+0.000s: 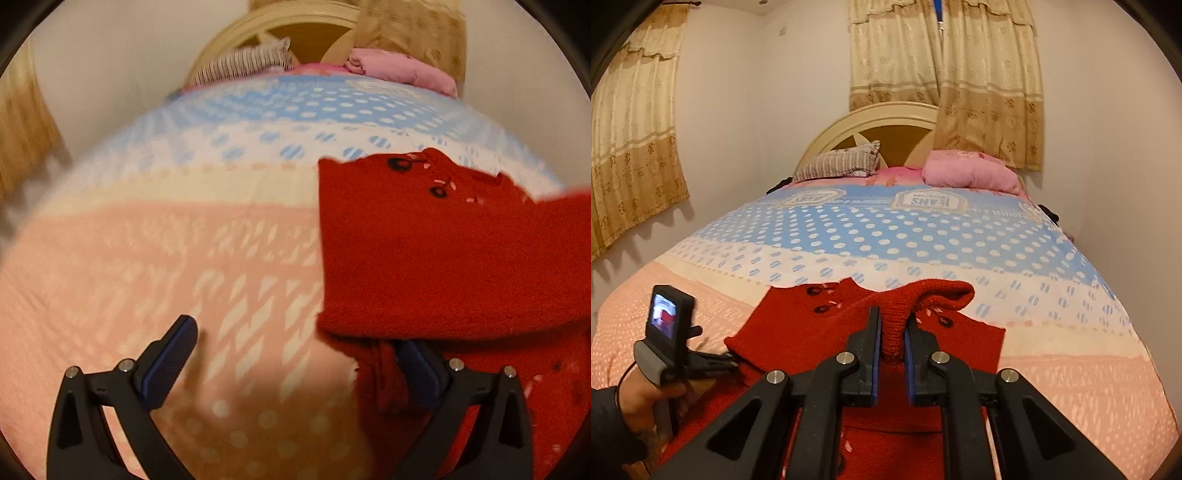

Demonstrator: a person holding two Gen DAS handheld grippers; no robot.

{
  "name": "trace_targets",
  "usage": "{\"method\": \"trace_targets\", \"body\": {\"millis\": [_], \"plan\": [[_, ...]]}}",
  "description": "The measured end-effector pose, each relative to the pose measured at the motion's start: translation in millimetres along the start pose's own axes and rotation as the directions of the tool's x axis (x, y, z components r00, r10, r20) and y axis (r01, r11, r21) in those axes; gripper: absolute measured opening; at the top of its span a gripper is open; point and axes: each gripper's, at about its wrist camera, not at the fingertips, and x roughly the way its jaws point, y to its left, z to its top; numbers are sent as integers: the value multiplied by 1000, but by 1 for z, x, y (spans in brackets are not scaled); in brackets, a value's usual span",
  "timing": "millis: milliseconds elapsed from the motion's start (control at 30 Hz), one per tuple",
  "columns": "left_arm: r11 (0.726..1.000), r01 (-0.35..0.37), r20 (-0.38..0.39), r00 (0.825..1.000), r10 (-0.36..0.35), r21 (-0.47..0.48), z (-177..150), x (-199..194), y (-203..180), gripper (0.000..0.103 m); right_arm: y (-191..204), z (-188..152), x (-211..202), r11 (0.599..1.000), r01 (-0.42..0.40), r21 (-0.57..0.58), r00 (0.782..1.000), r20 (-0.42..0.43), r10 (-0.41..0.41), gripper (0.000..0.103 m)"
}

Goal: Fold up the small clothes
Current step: 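Lift the hem with the right tool and fold it toward the collar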

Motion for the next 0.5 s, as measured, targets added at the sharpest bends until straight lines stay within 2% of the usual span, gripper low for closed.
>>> {"method": "trace_targets", "body": {"millis": [33, 133, 233, 300, 367, 433, 467, 500], "plan": [[999, 23, -9, 1000, -23, -27, -1, 2, 6, 103, -4, -4, 4, 1000, 6, 8, 1000, -13, -6, 10], [999, 32, -8, 999, -33, -42, -4, 1, 7, 103, -17, -28, 23, 999, 39, 24, 997, -65, -37, 10], [997, 56, -13, 998, -57, -60, -9, 1, 10, 103, -35, -59, 41, 996, 74, 51, 987, -150, -65, 10], [995, 74, -18, 997, -76, -71, -9, 1, 11, 103, -54, -81, 51, 990, 114, 88, 974, -208, -94, 10], [993, 90, -20, 996, -91, -78, -10, 0, 13, 103, -70, -100, 67, 986, 98, 134, 951, -304, -53, 11], [993, 99, -14, 995, -100, -69, -13, -5, 12, 103, -79, -110, 69, 979, 126, 163, 938, -342, -63, 28], [993, 103, -9, 995, -104, -62, -15, -9, 13, 103, -83, -112, 65, 973, 142, 180, 937, -343, -73, 49], [992, 106, -8, 994, -107, -64, -16, -13, 15, 103, -87, -111, 60, 969, 146, 199, 940, -334, -73, 59]]}}
